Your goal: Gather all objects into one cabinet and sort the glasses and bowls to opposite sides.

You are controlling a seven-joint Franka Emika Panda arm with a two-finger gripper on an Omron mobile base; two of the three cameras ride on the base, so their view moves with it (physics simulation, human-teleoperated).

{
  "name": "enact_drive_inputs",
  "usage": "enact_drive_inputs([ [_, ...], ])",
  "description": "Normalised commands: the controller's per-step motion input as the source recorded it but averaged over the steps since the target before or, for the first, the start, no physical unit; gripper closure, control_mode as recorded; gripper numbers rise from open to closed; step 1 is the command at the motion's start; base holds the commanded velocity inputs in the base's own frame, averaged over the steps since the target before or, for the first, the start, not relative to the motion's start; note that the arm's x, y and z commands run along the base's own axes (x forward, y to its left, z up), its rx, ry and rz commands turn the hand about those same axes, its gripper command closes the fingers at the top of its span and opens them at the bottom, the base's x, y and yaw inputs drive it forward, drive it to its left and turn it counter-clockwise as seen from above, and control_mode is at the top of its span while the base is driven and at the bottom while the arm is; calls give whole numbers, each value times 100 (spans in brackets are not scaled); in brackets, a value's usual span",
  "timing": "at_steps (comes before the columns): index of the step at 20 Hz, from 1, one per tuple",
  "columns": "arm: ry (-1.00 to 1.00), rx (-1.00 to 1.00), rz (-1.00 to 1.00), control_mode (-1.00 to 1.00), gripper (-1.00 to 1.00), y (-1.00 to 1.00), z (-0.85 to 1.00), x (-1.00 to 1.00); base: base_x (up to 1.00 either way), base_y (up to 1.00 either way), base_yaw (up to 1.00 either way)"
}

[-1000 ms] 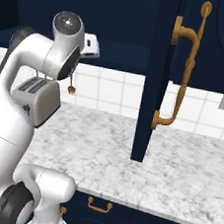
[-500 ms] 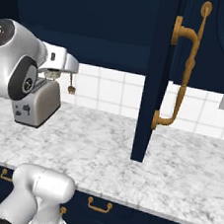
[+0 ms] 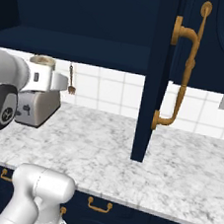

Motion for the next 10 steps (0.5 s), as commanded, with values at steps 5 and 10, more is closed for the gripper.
enact_drive_inputs([
  [5,-1,0,0,-100,100,1,-3,-43,0,0,0],
  [10,0,0,0,100,100,2,-3,-5,-5,1,0],
])
